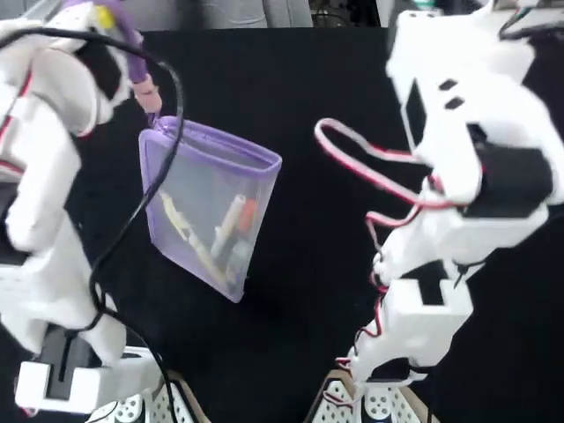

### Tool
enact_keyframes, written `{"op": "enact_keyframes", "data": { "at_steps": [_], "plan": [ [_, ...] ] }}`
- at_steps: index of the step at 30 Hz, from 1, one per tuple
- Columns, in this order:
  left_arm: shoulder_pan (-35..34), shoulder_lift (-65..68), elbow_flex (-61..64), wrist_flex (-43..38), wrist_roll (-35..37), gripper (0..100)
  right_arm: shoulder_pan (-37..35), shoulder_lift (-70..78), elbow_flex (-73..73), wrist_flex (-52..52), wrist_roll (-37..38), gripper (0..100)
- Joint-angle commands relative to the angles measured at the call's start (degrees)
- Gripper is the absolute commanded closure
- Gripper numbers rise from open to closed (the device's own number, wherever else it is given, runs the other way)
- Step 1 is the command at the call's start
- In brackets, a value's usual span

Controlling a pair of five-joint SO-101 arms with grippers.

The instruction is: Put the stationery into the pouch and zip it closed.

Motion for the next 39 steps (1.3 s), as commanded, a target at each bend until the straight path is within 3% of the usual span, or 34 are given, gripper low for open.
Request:
{"op": "enact_keyframes", "data": {
  "at_steps": [1,11,19,25,31,39],
  "plan": [
    [-2.42,-6.86,-1.71,2.64,2.81,97,-5.89,-5.67,-1.89,2.20,0.09,98.8],
    [-2.51,-14.42,-1.54,10.90,2.81,97,-13.45,-7.52,-1.54,2.55,0.00,98.8],
    [-2.51,-13.71,2.51,10.29,3.25,97,-19.87,-14.73,9.54,2.55,0.00,98.8],
    [-5.23,-15.74,19.47,2.99,8.97,97,-26.90,-25.01,21.58,2.37,0.09,98.8],
    [-5.49,-30.68,35.12,-2.99,11.52,97,-34.37,-29.76,34.77,-0.88,0.18,98.8],
    [-5.41,-56.09,74.68,-31.21,11.87,97,-41.14,-35.30,56.40,-12.13,0.44,98.8]
  ]
}}
